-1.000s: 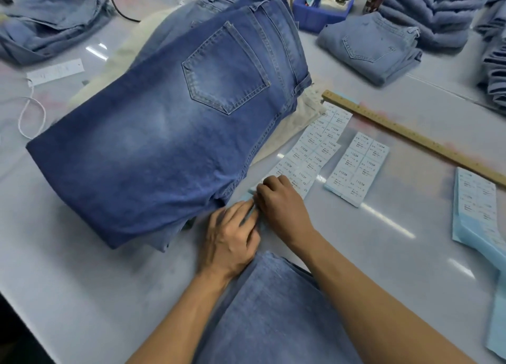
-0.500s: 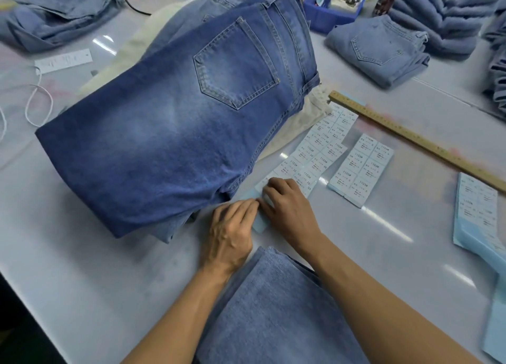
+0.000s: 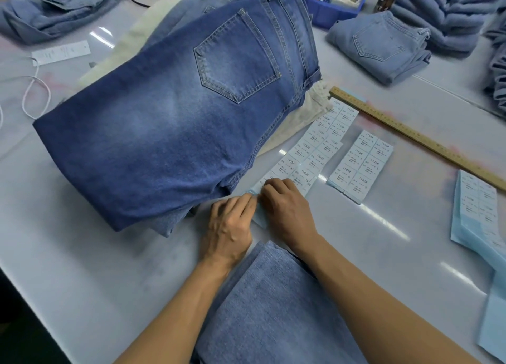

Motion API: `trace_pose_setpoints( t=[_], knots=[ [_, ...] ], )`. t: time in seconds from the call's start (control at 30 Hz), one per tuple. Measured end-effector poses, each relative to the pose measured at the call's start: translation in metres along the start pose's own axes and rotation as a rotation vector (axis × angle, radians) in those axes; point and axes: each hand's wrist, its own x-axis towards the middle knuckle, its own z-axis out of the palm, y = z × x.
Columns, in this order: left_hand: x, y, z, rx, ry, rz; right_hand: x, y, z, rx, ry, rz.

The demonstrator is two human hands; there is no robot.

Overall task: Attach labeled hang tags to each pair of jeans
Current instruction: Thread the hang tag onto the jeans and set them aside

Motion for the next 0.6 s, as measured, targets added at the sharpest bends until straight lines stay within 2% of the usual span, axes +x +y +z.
trace_pose_setpoints(
  t=[0.17, 0.33, 0.43, 0.53, 0.6],
  knots=[
    [0.000, -0.001, 0.002, 0.046, -0.025, -0.004, 0.000, 0.000, 0.001, 0.059, 0.018, 0.048],
    [-0.002, -0.002, 0.004, 0.056, 0.008, 0.023, 0.008, -0.003, -0.005, 0.009, -0.054, 0.070],
    [-0.004, 0.000, 0.002, 0.063, 0.065, 0.017, 0.011, -0.006, -0.004, 0.001, -0.068, 0.048],
    [-0.003, 0.003, -0.003, 0.118, 0.114, -0.046, 0.017, -0.012, 0.002, 0.076, -0.127, -0.005],
    [-0.002, 0.004, -0.004, 0.142, 0.119, -0.087, 0.021, -0.018, 0.007, 0.043, -0.161, -0.044]
  ],
)
